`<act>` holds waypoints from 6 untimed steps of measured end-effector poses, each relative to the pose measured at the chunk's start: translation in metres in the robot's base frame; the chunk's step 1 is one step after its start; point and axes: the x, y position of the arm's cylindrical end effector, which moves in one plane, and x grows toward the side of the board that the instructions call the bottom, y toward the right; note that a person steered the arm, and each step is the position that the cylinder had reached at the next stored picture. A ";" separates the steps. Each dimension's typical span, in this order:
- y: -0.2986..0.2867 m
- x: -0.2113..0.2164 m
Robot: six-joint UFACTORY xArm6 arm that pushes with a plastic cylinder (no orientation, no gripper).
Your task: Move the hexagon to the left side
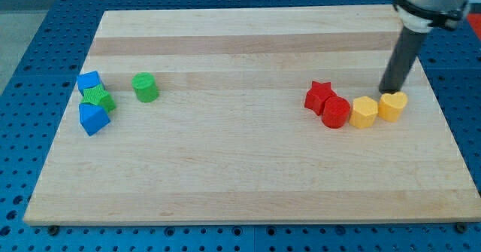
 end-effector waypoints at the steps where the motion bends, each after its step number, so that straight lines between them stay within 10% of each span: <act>1: 0.022 0.027; 6: -0.076 0.044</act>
